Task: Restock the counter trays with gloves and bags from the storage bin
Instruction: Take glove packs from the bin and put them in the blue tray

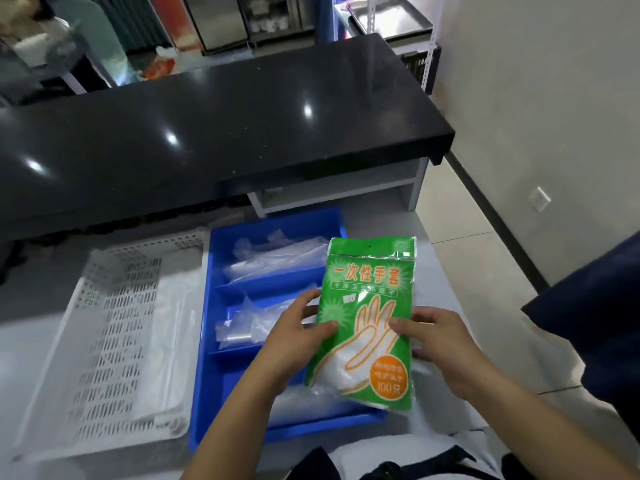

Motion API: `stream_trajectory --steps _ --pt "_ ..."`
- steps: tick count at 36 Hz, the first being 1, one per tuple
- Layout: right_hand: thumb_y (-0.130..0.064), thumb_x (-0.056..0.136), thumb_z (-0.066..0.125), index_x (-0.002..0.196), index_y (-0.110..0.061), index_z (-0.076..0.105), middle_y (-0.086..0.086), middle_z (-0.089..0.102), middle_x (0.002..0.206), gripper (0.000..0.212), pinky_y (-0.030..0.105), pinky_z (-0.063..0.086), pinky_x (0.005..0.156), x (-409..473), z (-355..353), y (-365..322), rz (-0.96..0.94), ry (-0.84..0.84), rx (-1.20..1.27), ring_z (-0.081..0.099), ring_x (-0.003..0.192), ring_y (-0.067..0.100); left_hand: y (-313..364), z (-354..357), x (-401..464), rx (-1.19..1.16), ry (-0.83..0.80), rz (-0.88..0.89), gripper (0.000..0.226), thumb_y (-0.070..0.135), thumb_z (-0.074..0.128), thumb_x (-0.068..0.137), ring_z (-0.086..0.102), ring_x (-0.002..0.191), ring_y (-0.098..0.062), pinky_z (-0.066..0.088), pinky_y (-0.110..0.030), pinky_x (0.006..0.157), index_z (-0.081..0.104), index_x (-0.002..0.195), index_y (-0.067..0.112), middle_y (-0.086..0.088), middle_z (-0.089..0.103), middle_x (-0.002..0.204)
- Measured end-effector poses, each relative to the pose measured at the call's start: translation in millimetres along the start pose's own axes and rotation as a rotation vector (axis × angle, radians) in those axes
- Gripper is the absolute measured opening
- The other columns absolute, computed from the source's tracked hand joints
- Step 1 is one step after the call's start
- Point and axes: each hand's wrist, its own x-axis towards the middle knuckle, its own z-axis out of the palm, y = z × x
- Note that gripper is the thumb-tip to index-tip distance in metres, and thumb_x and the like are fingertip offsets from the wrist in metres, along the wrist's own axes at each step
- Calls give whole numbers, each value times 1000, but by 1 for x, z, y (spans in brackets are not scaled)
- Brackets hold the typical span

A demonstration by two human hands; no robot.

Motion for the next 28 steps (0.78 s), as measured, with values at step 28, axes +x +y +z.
stream_trajectory --steps 28 --pt "-2 78 77 104 -40 72 -12 78 92 47 38 59 78 -3 23 -144 -879 -56 -657 74 84 12 37 -83 70 567 174 404 44 40 62 93 47 133 -17 41 -34 107 55 135 33 7 53 143"
